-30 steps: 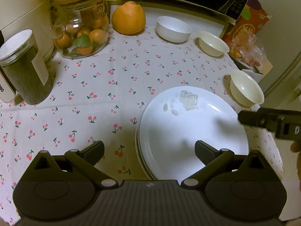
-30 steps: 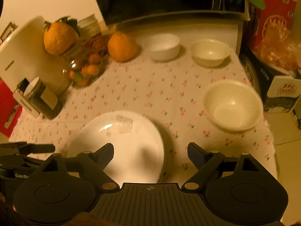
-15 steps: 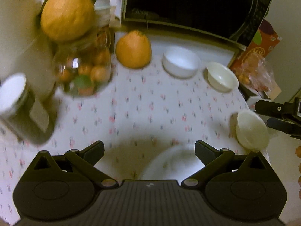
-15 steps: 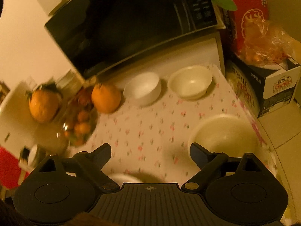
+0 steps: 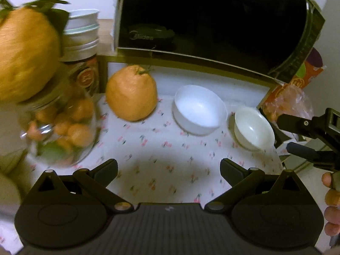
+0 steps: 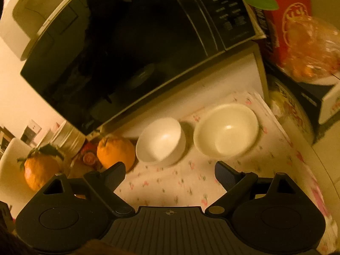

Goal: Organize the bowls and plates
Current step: 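Move the left tool to the small white bowl beside the orange, then close the left tool on the white bowl rim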

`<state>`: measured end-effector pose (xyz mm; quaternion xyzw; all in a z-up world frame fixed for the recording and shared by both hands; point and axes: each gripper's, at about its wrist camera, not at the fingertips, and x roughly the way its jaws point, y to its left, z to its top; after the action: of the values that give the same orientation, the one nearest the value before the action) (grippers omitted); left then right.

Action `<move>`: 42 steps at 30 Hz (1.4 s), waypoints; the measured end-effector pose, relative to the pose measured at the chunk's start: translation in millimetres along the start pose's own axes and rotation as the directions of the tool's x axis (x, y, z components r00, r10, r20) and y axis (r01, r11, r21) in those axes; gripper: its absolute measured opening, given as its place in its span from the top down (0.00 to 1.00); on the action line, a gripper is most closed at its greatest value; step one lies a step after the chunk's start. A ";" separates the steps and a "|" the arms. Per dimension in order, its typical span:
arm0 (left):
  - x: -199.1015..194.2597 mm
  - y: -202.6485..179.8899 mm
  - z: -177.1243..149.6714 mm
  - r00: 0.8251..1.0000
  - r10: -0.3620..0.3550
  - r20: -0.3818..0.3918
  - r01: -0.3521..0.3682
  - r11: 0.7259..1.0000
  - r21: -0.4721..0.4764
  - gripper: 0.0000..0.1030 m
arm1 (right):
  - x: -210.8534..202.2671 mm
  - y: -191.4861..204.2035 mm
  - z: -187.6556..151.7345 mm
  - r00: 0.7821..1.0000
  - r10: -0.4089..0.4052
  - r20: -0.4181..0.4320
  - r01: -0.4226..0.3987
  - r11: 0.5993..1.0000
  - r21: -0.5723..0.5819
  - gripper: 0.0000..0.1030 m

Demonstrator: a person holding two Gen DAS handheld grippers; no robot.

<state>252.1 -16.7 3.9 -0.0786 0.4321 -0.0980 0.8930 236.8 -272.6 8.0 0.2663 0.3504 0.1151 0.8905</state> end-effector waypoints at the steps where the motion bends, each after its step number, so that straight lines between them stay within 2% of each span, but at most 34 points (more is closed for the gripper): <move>1: 5.5 -0.8 3.1 1.000 -0.005 0.004 0.005 1.000 -0.003 0.01 | 6.5 0.1 4.0 1.000 0.011 -0.008 -0.011 1.000 -0.002 0.10; 9: 42.9 -8.7 24.0 0.997 -0.048 0.063 0.047 0.999 0.012 0.02 | 51.2 2.6 34.8 0.998 0.054 -0.036 -0.055 0.998 -0.024 0.10; 15: 63.5 -4.8 25.0 0.990 -0.110 0.087 0.111 0.994 -0.013 0.08 | 74.1 -1.4 38.3 0.996 0.076 -0.055 -0.078 0.996 -0.041 0.10; 21: 77.5 -6.5 27.1 0.983 -0.144 0.113 0.147 0.989 -0.026 0.16 | 95.9 2.9 40.7 0.996 0.064 -0.059 -0.067 0.996 -0.055 0.12; 24: 82.4 -8.4 28.7 0.980 -0.151 0.127 0.157 0.987 -0.036 0.21 | 104.3 4.4 41.4 0.997 0.051 -0.057 -0.054 0.997 -0.058 0.21; 29: 88.4 -10.4 27.8 0.976 -0.166 0.140 0.175 0.983 -0.050 0.29 | 117.3 4.6 41.0 0.998 -0.001 -0.055 -0.002 0.998 -0.060 0.46; 30: 90.9 -9.7 27.7 0.976 -0.167 0.142 0.176 0.983 -0.053 0.32 | 119.8 4.5 40.4 0.998 -0.014 -0.054 0.011 0.998 -0.061 0.49; 32: 91.8 -9.8 26.9 0.974 -0.171 0.147 0.181 0.982 -0.058 0.40 | 124.6 4.1 38.6 0.997 -0.044 -0.059 0.041 0.997 -0.060 0.62; 34: 93.6 -10.0 26.3 0.975 -0.165 0.151 0.176 0.982 -0.063 0.47 | 128.7 3.6 36.8 0.994 -0.082 -0.068 0.078 0.995 -0.057 0.69; 36: 93.6 -8.3 25.0 0.976 -0.154 0.155 0.166 0.984 -0.071 0.57 | 132.1 3.2 33.7 0.993 -0.099 -0.068 0.094 0.993 -0.064 0.73; 38: 96.9 -6.2 26.3 0.977 -0.143 0.155 0.159 0.983 -0.091 0.61 | 134.1 3.6 31.3 0.992 -0.105 -0.073 0.100 0.993 -0.069 0.79; 42: 99.6 0.0 25.6 0.980 -0.136 0.142 0.156 0.978 -0.140 0.73 | 134.8 5.2 29.8 0.989 -0.132 -0.073 0.126 0.989 -0.082 0.83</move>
<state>332.6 -39.5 -55.7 -0.1834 0.3713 -0.1252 0.9015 355.3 -227.3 -46.8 0.2036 0.3967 0.0809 0.8914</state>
